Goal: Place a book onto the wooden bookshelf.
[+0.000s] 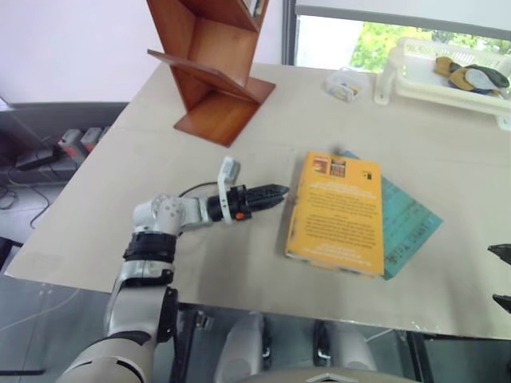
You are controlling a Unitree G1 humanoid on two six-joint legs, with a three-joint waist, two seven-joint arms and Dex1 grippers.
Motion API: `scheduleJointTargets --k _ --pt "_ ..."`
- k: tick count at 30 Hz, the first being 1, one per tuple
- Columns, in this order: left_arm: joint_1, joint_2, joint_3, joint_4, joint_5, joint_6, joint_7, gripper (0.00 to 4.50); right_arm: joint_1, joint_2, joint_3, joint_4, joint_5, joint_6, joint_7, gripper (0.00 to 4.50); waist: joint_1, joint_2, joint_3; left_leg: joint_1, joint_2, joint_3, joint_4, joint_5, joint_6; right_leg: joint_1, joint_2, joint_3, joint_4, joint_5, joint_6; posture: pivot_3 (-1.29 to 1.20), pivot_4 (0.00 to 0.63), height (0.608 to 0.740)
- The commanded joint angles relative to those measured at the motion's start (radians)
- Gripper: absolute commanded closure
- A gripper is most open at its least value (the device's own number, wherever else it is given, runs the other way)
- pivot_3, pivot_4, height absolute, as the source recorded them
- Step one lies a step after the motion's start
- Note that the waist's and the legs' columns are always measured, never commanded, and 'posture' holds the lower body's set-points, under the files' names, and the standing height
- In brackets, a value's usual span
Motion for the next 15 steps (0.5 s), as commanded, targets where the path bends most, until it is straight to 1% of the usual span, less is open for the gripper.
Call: scheduleJointTargets --k 1,6,10,15 --pt "-0.065 -0.035 0.010 0.106 0.005 0.059 -0.021 0.03 0.001 0.015 -0.036 -0.022 -0.012 -0.013 0.006 0.00 0.001 0.000 0.000 0.000 0.000 0.000 0.000 0.000 0.000 0.000 0.000 -0.001 0.000 0.000 0.000 0.00 0.150 0.712" --pt "-0.106 -0.062 -0.068 0.187 0.057 0.089 -0.100 0.03 -0.011 0.032 -0.019 -0.031 -0.040 -0.037 0.001 0.00 0.001 0.000 0.000 -0.002 0.000 -0.002 0.000 0.000 0.000 -0.001 0.000 -0.002 0.000 0.000 0.000 0.00 0.150 0.712" --pt "-0.164 -0.095 -0.142 0.301 0.145 0.033 -0.183 0.03 -0.020 0.040 -0.017 -0.022 -0.056 -0.055 0.009 0.00 0.006 0.000 0.000 -0.002 -0.001 -0.002 0.000 0.000 0.000 -0.001 0.000 -0.003 0.000 0.000 0.000 0.00 0.150 0.712" --pt "-0.214 -0.109 -0.197 0.345 0.202 -0.023 -0.341 0.03 -0.012 0.064 -0.015 -0.024 -0.079 -0.080 0.015 0.00 0.012 0.000 0.000 -0.003 -0.001 -0.003 0.001 -0.002 -0.004 -0.001 -0.001 -0.004 0.000 0.000 0.000 0.00 0.150 0.712"
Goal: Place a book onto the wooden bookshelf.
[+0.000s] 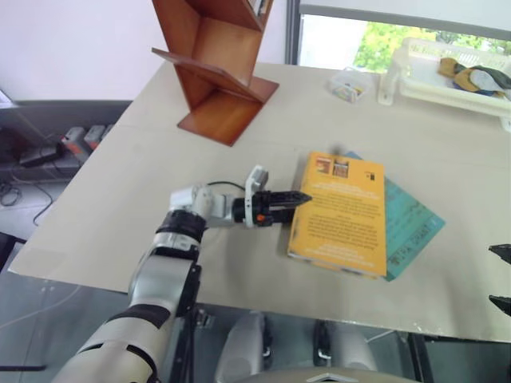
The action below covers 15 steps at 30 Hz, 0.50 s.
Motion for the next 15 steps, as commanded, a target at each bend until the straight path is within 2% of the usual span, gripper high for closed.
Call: scheduleJointTargets --k 1,2,3,4,7,8,9,15 --pt "-0.029 -0.007 -0.050 0.007 0.029 -0.021 -0.128 0.26 0.007 0.021 -0.020 -0.008 -0.011 -0.030 0.009 0.00 0.002 0.000 0.000 -0.002 0.000 -0.001 0.001 0.000 0.000 -0.001 0.001 -0.001 0.000 0.000 0.000 0.00 0.150 0.712" --pt "-0.031 -0.005 -0.063 0.002 0.037 -0.022 -0.153 0.55 0.008 0.025 -0.020 -0.010 -0.015 -0.033 0.008 0.00 0.002 0.000 0.000 -0.003 0.000 -0.001 0.001 0.000 0.000 -0.002 0.001 -0.001 0.000 0.000 0.000 0.00 0.150 0.712" --pt "-0.031 -0.001 -0.080 -0.006 0.046 -0.024 -0.179 1.03 0.009 0.029 -0.019 -0.011 -0.019 -0.037 0.008 0.00 0.002 0.001 0.000 -0.005 0.000 -0.002 0.002 0.000 0.000 -0.003 0.001 -0.002 0.000 0.000 0.000 0.00 0.150 0.712" --pt "-0.030 0.004 -0.099 -0.012 0.056 -0.023 -0.201 1.18 0.011 0.034 -0.018 -0.009 -0.024 -0.043 0.009 0.00 0.003 0.001 0.000 -0.005 0.000 -0.003 0.002 0.000 0.001 -0.003 0.001 -0.003 0.000 0.000 0.000 0.00 0.150 0.712" --pt "-0.033 0.014 -0.125 -0.010 0.079 -0.021 -0.244 2.57 0.014 0.042 -0.015 -0.004 -0.033 -0.055 0.014 0.00 0.006 0.001 0.000 -0.011 0.000 -0.005 0.004 0.002 0.004 -0.006 0.002 -0.005 0.000 0.000 -0.001 0.00 0.150 0.712" --pt "-0.036 0.018 -0.125 -0.004 0.085 -0.023 -0.249 3.17 0.014 0.044 -0.013 -0.001 -0.036 -0.060 0.015 0.00 0.006 0.001 0.000 -0.011 0.000 -0.005 0.004 0.002 0.004 -0.006 0.002 -0.005 0.000 0.000 -0.001 0.00 0.150 0.712" --pt "-0.040 0.022 -0.116 0.007 0.089 -0.025 -0.248 3.46 0.013 0.044 -0.011 0.003 -0.039 -0.064 0.017 0.00 0.006 0.001 0.000 -0.011 0.000 -0.005 0.005 0.002 0.004 -0.006 0.002 -0.005 0.000 0.000 0.000 0.00 0.150 0.712" --pt "-0.059 0.060 -0.047 0.006 0.071 -0.007 -0.253 3.46 -0.002 0.036 0.009 0.025 -0.051 -0.078 0.024 0.00 0.005 0.001 0.000 -0.011 0.000 -0.005 0.006 0.002 0.004 -0.006 0.002 -0.005 0.001 0.000 0.000 0.00 0.150 0.712"
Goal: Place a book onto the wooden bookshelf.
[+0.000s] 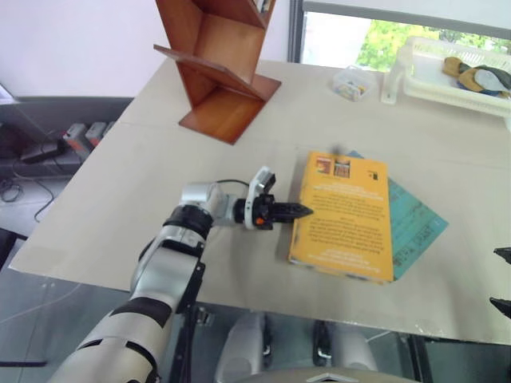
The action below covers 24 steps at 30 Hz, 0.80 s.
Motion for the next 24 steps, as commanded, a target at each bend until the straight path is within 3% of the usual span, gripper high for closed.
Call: scheduleJointTargets --k 1,7,12,18,24 --pt "-0.025 0.041 0.078 -0.030 -0.032 0.019 -0.016 3.46 -0.014 -0.008 0.004 0.015 0.000 -0.019 0.008 0.00 -0.001 0.000 0.000 0.000 0.000 0.000 0.000 0.000 0.000 0.000 0.000 0.000 0.000 0.000 0.000 0.00 0.150 0.712" --pt "-0.044 0.084 0.219 -0.188 -0.083 0.008 0.064 3.46 -0.082 -0.032 0.047 0.054 -0.013 -0.028 -0.006 0.00 -0.002 0.000 0.000 0.000 0.000 -0.001 0.000 0.000 0.000 0.000 -0.001 0.000 0.001 0.000 0.000 0.00 0.150 0.712" --pt "-0.067 0.094 0.284 -0.412 -0.087 -0.101 0.165 3.46 -0.191 -0.044 0.093 0.130 0.017 -0.027 -0.012 0.00 0.003 -0.001 0.000 -0.001 -0.001 -0.001 0.001 0.002 -0.004 0.001 -0.001 0.000 0.000 0.003 -0.003 0.00 0.150 0.712" --pt "-0.088 0.131 0.196 -0.652 0.082 -0.491 0.223 3.46 -0.373 -0.033 0.162 0.276 0.045 -0.037 -0.030 0.00 0.003 0.000 0.000 0.001 -0.001 0.000 0.001 0.003 -0.005 0.002 0.001 0.000 0.001 0.004 -0.002 0.00 0.150 0.712" --pt "-0.130 0.213 0.069 -0.662 0.332 -0.868 0.270 3.46 -0.510 -0.027 0.190 0.392 0.115 0.008 -0.032 0.00 0.003 0.001 0.000 0.002 -0.001 0.000 0.001 0.003 -0.005 0.003 0.002 -0.001 0.001 0.005 -0.001 0.00 0.150 0.712"
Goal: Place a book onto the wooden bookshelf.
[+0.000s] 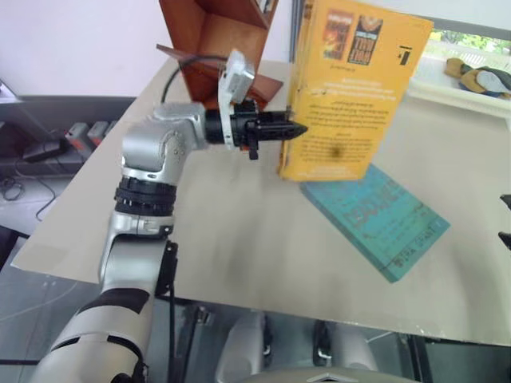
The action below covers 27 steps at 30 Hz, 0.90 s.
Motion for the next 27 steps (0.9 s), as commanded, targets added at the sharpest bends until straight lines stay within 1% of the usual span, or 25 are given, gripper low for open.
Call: scheduleJointTargets --k 1,3,7,8,10,14,16,19,27 --pt "-0.043 0.041 -0.046 -0.014 0.128 -0.227 0.024 3.46 -0.066 0.003 -0.017 0.039 0.090 0.038 -0.012 0.00 0.000 0.000 0.000 0.000 0.000 0.000 0.000 0.000 0.000 0.000 0.000 0.000 0.000 0.000 0.000 0.00 0.150 0.712" --pt "-0.078 0.064 -0.066 0.020 0.225 -0.406 0.074 3.46 -0.103 -0.001 -0.003 0.069 0.096 0.044 -0.012 0.00 0.000 0.000 0.000 0.000 0.000 0.000 0.000 0.000 0.000 0.000 0.000 0.000 0.000 0.000 0.000 0.00 0.150 0.712" --pt "-0.177 0.045 -0.041 0.124 0.311 -0.703 0.197 3.46 -0.134 -0.007 0.045 0.104 0.052 0.022 0.003 0.00 0.005 -0.001 0.001 -0.001 0.000 0.000 0.000 0.000 0.000 0.000 0.000 -0.001 0.000 0.001 0.001 0.00 0.150 0.712" --pt "-0.201 0.046 -0.038 0.149 0.320 -0.774 0.207 3.46 -0.140 -0.009 0.056 0.112 0.043 0.016 0.008 0.00 0.004 -0.001 0.000 -0.002 0.000 -0.001 0.001 0.000 0.000 0.000 0.000 -0.002 0.000 0.001 0.001 0.00 0.150 0.712" --pt "-0.232 0.054 -0.036 0.192 0.322 -0.859 0.201 3.46 -0.149 -0.014 0.068 0.125 0.033 0.010 0.018 0.00 0.003 0.000 0.000 -0.002 -0.001 0.000 0.001 -0.001 0.001 0.000 0.000 -0.001 0.000 0.001 0.001 0.00 0.150 0.712" --pt "-0.314 0.128 -0.056 0.329 0.384 -1.073 0.172 3.46 -0.190 -0.028 0.091 0.167 0.011 -0.002 0.033 0.00 -0.004 0.000 0.000 0.000 -0.001 0.003 0.000 -0.001 0.002 0.000 0.001 0.000 0.000 0.001 0.002 0.00 0.150 0.712" --pt "-0.335 0.165 -0.076 0.390 0.411 -1.143 0.140 3.46 -0.205 -0.031 0.102 0.179 0.001 -0.007 0.040 0.00 -0.005 0.000 0.000 0.000 0.000 0.003 0.000 -0.001 0.002 0.000 0.002 0.000 0.000 0.000 0.002 0.00 0.150 0.712" --pt "-0.372 0.222 -0.116 0.486 0.506 -1.233 0.152 3.46 -0.226 -0.034 0.110 0.192 -0.008 -0.010 0.049 0.00 -0.006 0.000 0.000 0.000 0.001 0.003 0.001 -0.001 0.002 0.000 0.002 0.000 0.001 0.000 0.002 0.00 0.150 0.712" --pt "-0.469 0.338 -0.187 0.655 0.718 -1.328 0.247 3.46 -0.260 -0.054 0.099 0.206 0.019 0.019 0.072 0.00 -0.003 0.000 0.001 -0.002 0.000 0.003 0.001 -0.001 0.002 -0.002 0.001 0.000 0.001 0.000 0.002 0.00 0.150 0.712"
